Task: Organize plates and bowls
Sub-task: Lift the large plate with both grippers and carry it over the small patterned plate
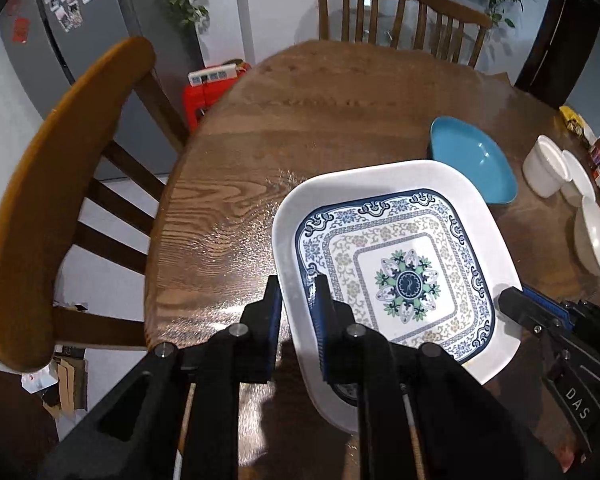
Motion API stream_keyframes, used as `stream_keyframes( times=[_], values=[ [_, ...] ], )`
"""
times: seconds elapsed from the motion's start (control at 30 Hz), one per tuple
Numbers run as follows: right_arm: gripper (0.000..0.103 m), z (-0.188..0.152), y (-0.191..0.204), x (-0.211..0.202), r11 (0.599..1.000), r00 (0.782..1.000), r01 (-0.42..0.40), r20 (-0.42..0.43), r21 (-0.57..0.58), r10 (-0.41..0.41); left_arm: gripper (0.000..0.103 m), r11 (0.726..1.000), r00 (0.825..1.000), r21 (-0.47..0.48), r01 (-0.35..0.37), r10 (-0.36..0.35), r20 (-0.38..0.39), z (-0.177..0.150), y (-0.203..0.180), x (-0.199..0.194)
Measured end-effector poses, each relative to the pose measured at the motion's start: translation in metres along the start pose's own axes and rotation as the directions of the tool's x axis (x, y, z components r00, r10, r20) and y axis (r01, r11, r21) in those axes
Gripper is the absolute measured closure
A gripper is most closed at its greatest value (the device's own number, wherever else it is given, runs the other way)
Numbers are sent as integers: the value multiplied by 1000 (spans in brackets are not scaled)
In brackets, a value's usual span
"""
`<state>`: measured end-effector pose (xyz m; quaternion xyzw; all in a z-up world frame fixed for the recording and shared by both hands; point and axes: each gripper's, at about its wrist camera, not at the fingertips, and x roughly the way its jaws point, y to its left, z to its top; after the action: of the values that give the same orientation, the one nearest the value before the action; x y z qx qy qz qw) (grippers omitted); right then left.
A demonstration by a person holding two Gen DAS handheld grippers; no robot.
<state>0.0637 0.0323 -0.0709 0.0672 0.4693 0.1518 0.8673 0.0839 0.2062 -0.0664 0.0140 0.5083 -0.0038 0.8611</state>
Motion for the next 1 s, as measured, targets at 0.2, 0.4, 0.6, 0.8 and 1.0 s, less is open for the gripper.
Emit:
stream_keyframes(
  times=[0.2,0.4,0.6,0.8,1.0],
  values=[
    [95,-7,-2,17,999,999,24,-34,33,-23,90,1000,1000,23,5,-4,-31,-1,3,18],
    [95,-8,-1,26,999,998,38,-53,33,-36,90,999,999,31,7,-6,-51,-4,4,27],
    [94,-11,1,32,998,996,52,-68,27,-50,90,999,998,42,4,-2,-57,-4,3,32],
    [94,-10,-1,32,997,996,68,-64,27,-66,90,999,998,49,4,-1,-56,-1,-1,36],
    [94,-9,-1,32,997,995,75,-64,24,-73,90,999,998,54,5,-2,-61,-2,1,37]
  ],
)
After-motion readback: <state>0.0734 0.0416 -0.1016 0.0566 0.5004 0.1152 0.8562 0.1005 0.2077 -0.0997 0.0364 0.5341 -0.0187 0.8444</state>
